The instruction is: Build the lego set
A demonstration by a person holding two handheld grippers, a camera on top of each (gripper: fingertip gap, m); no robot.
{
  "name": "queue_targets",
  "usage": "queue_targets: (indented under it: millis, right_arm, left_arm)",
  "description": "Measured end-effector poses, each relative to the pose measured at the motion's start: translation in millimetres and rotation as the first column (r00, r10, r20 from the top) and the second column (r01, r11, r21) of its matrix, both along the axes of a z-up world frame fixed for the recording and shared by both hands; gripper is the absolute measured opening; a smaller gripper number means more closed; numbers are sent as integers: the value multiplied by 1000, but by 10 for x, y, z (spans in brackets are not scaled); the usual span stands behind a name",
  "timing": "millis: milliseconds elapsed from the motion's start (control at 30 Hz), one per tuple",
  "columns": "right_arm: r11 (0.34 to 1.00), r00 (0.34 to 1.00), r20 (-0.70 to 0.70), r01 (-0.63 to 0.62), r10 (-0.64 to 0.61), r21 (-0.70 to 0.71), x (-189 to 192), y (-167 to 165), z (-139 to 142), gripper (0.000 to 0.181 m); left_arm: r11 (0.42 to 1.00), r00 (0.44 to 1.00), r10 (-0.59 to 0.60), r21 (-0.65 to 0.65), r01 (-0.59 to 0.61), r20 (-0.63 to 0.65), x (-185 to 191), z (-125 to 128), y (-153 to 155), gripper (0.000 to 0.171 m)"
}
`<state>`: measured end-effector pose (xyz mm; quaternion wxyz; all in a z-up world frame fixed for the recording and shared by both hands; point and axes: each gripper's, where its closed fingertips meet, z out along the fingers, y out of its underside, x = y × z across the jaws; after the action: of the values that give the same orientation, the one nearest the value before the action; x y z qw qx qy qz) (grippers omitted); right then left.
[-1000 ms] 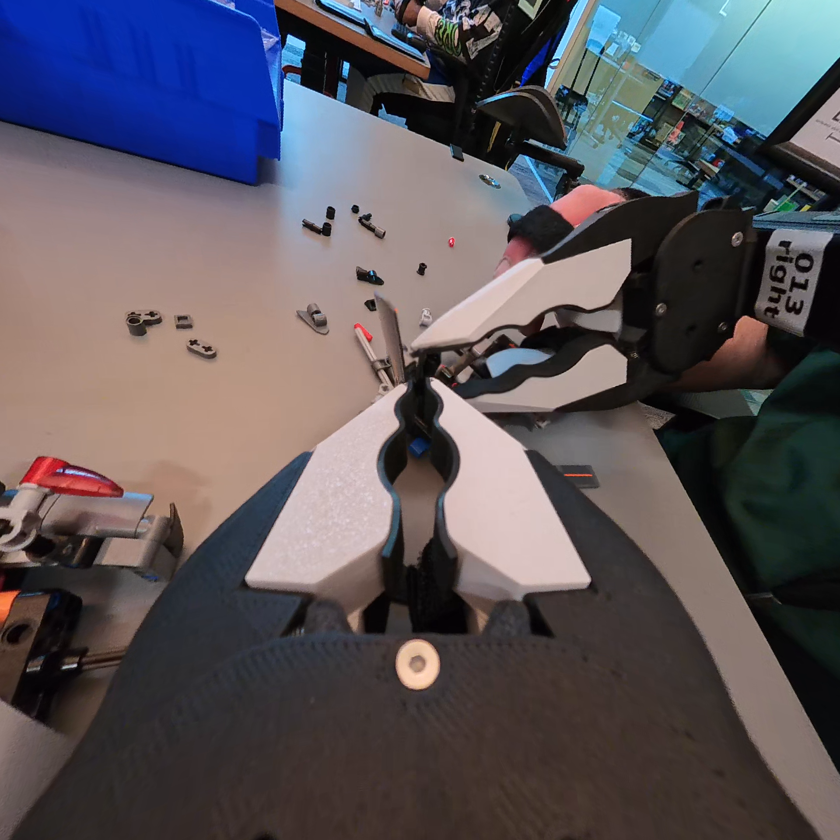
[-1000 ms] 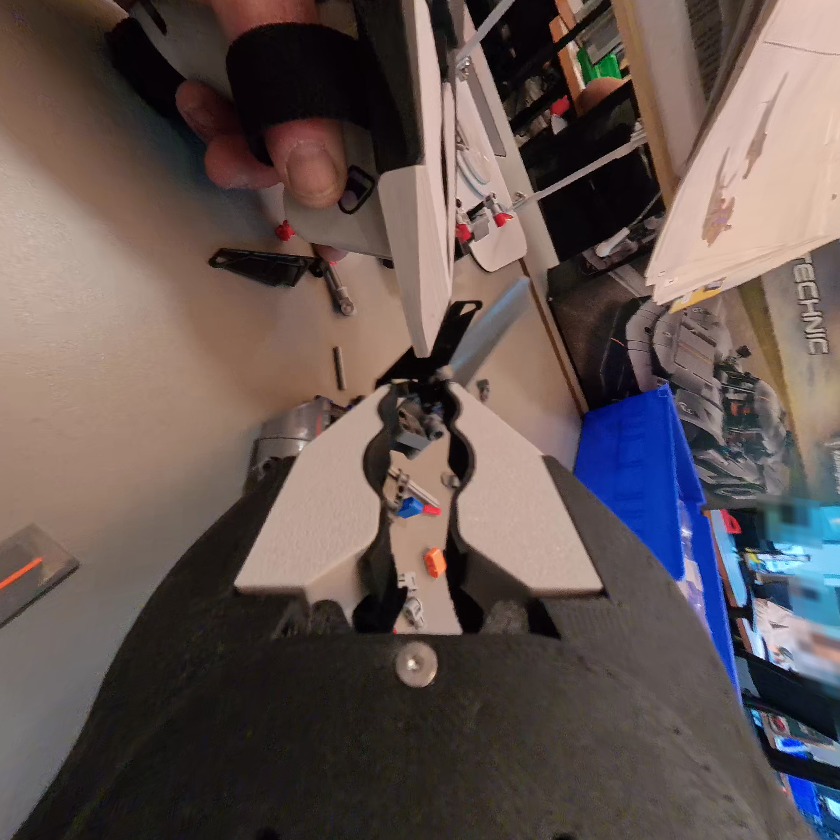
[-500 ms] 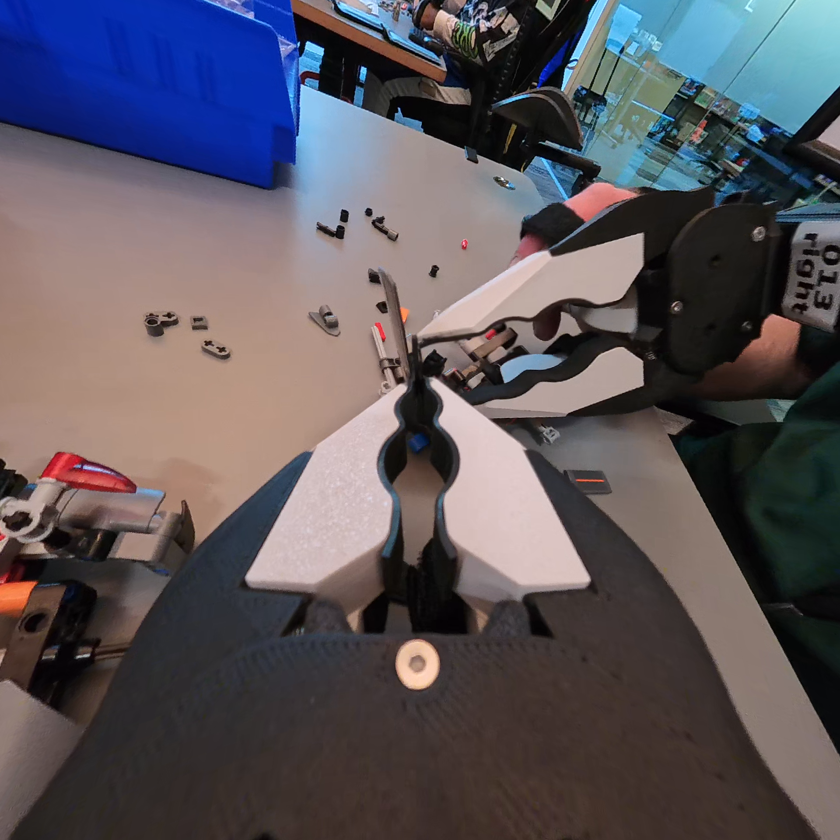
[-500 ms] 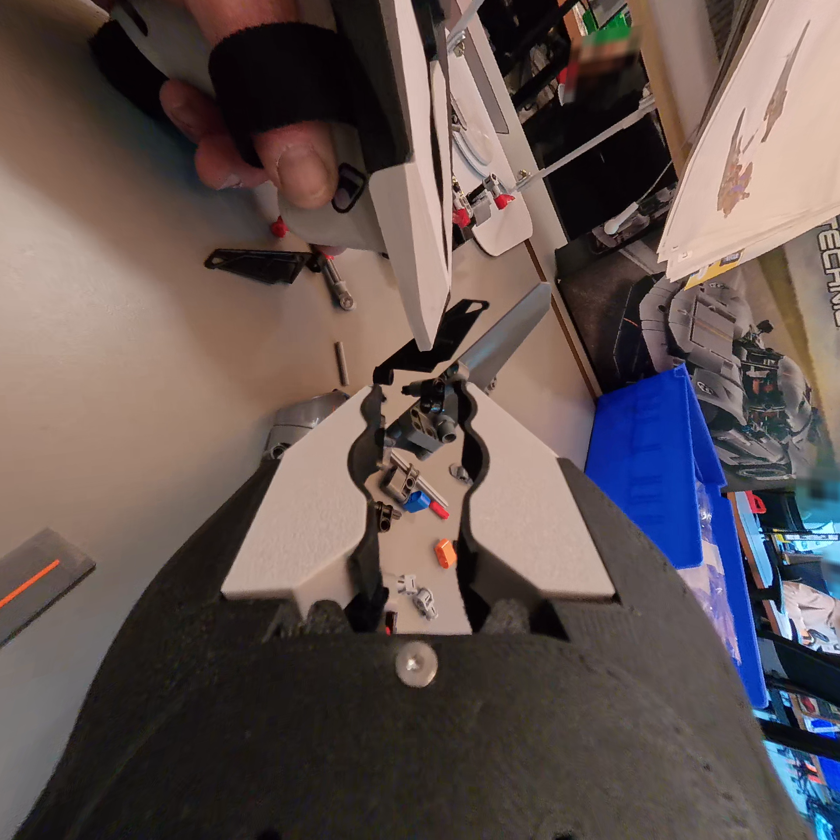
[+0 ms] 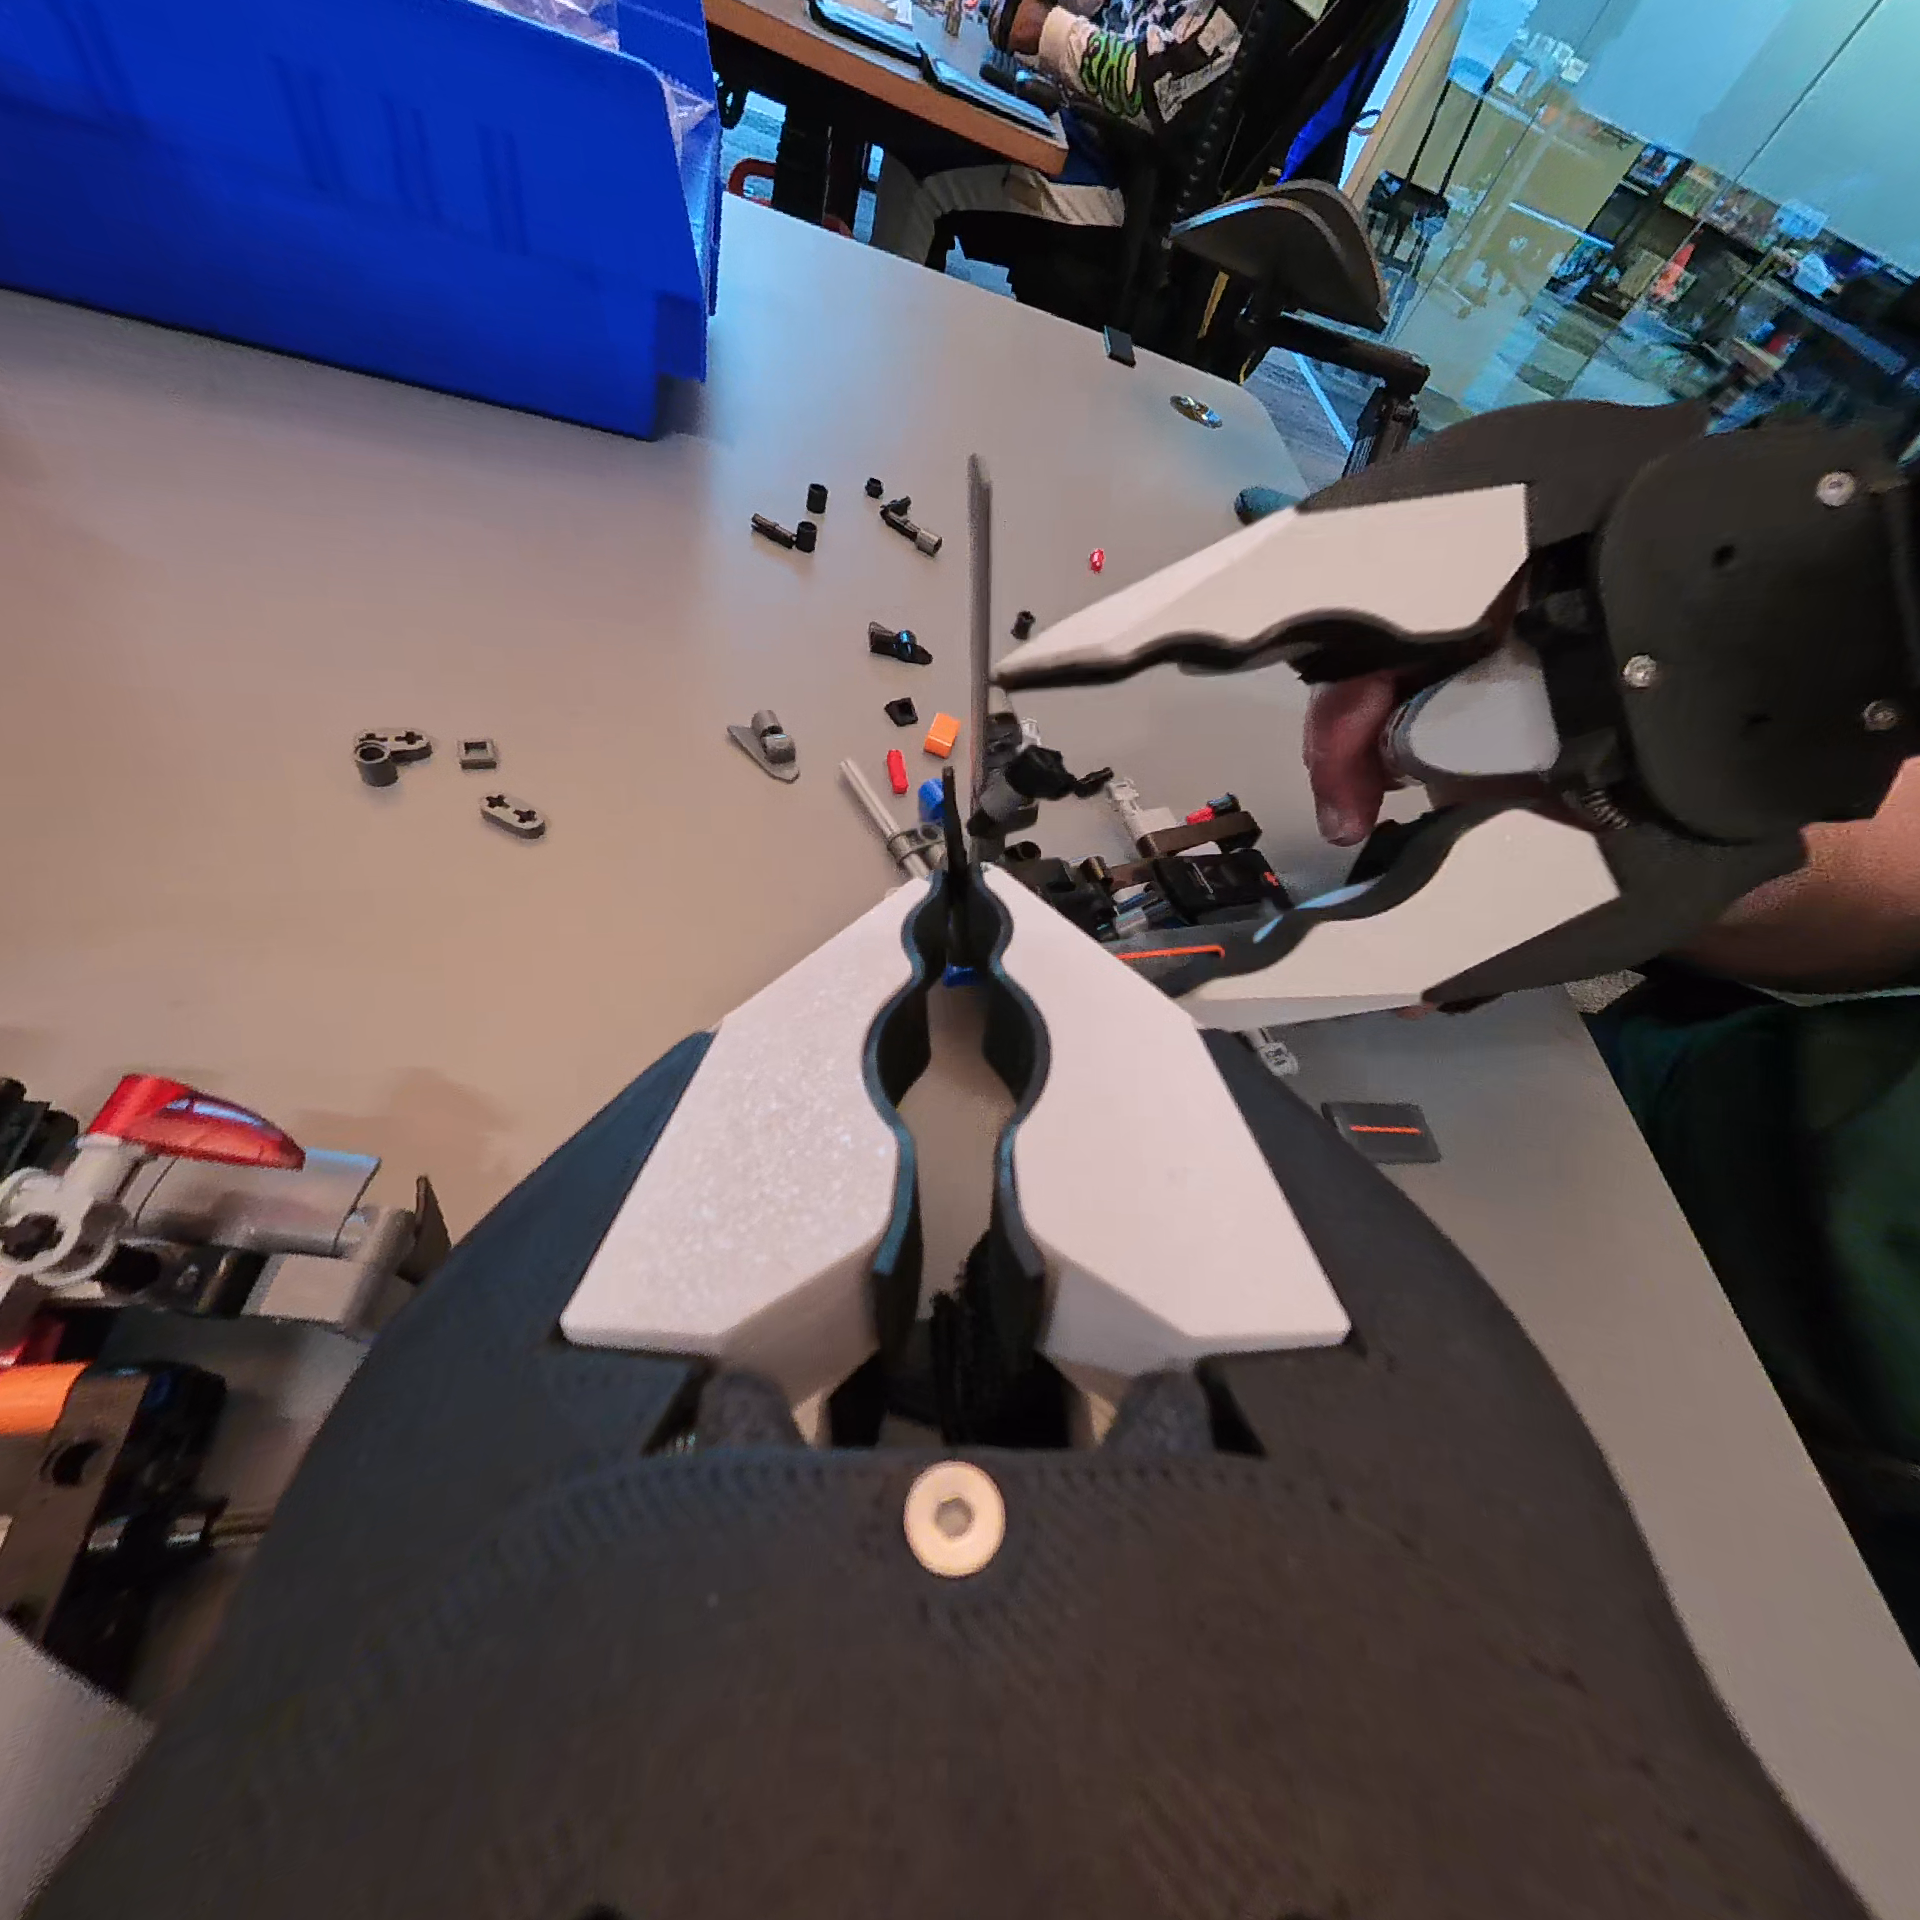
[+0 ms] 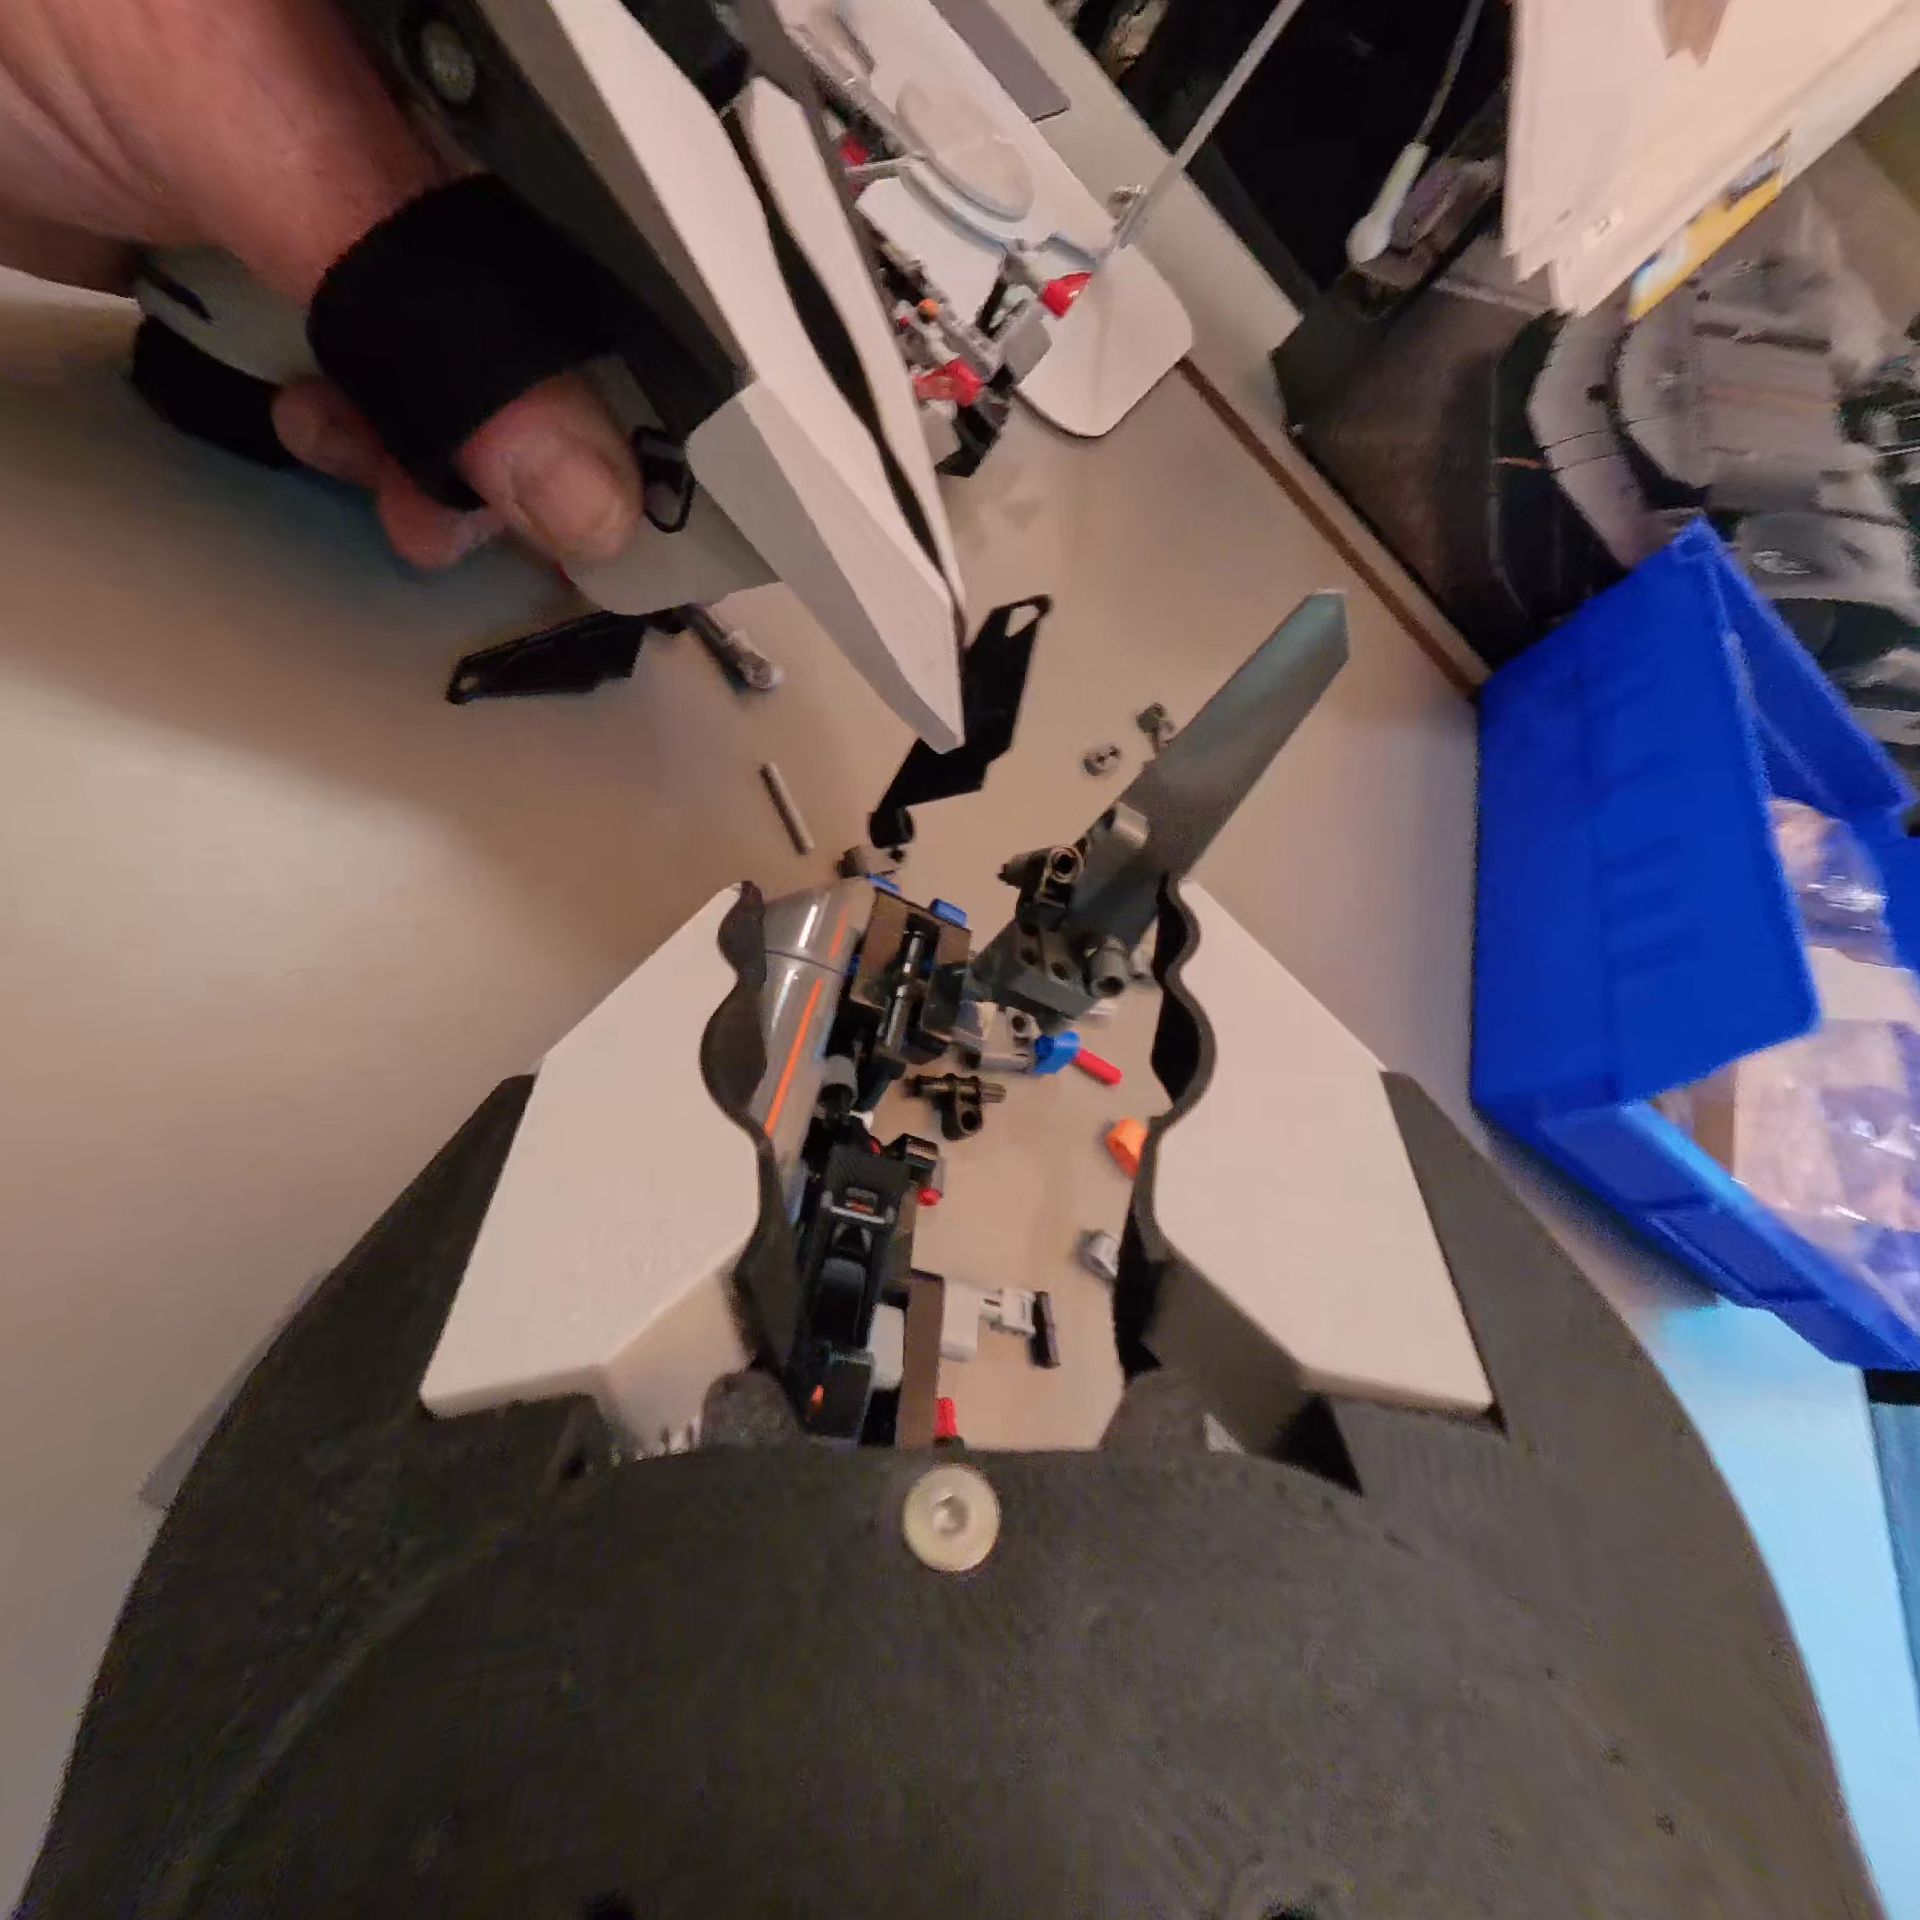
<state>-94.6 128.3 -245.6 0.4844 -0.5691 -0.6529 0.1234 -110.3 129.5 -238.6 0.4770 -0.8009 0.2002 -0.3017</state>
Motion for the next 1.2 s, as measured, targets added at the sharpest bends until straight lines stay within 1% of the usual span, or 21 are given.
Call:
queue_targets:
  millis: [100, 167, 267, 300, 367, 467, 533, 600, 667, 700, 767, 833, 867, 900, 933, 1000, 1033, 1100, 1133, 1200]
  right_arm:
    - [999, 998, -47, 31, -30, 13, 118, -2, 80, 72]
    - [1000, 996, -83, 22, -21, 7, 217, -78, 127, 62]
    - [998, 1000, 8, 4, -3, -57, 332, -157, -62, 45]
    - [997, 999, 33, -1, 3, -74, 350, -158, -127, 44]
    - [991, 995, 97, -15, 28, -132, 380, -165, -264, 47]
    - [989, 987, 127, -81, 97, -125, 426, -124, -304, 42]
    - [976, 977, 129, -147, 169, -163, 445, -125, -326, 40]
    - [945, 952, 127, -249, 279, -211, 508, -128, -323, 39]
    - [918, 925, 134, -320, 357, -236, 580, -86, -342, 39]
    - [896, 904, 128, -370, 408, -244, 613, -89, -338, 38]
    - [840, 853, 120, -461, 508, -286, 684, -112, -330, 37]
    - [786, 793, 133, -538, 595, -305, 756, -134, -321, 34]
    - [754, 768, 118, -568, 630, -330, 771, -152, -305, 26]
    - [720, 743, 97, -594, 662, -361, 781, -175, -294, 23]
    - [687, 718, 79, -619, 691, -381, 790, -193, -289, 23]
    - [646, 686, 57, -649, 725, -403, 786, -198, -286, 23]
    - [631, 673, 50, -662, 738, -405, 780, -204, -291, 23]
    - [612, 653, 51, -677, 756, -409, 775, -213, -293, 23]
    - [605, 643, 56, -683, 764, -409, 774, -217, -295, 23]
    - [591, 628, 62, -690, 776, -418, 774, -224, -297, 23]
  left_arm:
    - [1000, 1000, 14, -8, -14, -2, -22, -11, -17, 0]
    - [1000, 1000, 19, -10, -19, -1, -22, -14, -19, 0]
    - [999, 1000, 25, -34, -26, -16, -19, -58, 19, 0]
    - [998, 999, 23, -57, -24, -23, -6, -95, 27, 0]
    - [996, 999, 5, -89, -8, -39, 53, -150, 17, 0]
    - [995, 1000, 0, -102, -2, -24, 156, -149, -21, 0]
    - [993, 999, -9, -122, 3, -46, 255, -199, -73, 0]
    - [994, 999, -13, -113, 7, -48, 340, -184, -116, 0]
    - [992, 999, -31, -124, 28, -23, 441, -178, -181, 0]
    - [990, 999, -43, -132, 40, -16, 500, -178, -223, 0]
    - [990, 997, -60, -128, 53, -47, 576, -177, -315, 0]
    - [998, 998, -30, -60, 27, -62, 572, -53, -373, 0]
    - [1000, 997, -16, -24, 15, -70, 559, 30, -403, 0]
    - [1000, 996, 0, 3, 0, -91, 528, 90, -425, 0]
    - [999, 992, 16, 42, -10, -125, 484, 142, -437, 0]
    - [993, 982, 10, 114, 12, -191, 422, 226, -472, 0]
    - [991, 980, 24, 133, 2, -200, 375, 271, -458, 0]
    - [985, 984, -14, 169, 44, -176, 416, 416, -458, 0]
    - [982, 979, -13, 180, 50, -203, 421, 452, -416, 0]
    - [984, 960, -35, 158, 82, -278, 455, 431, -307, 0]
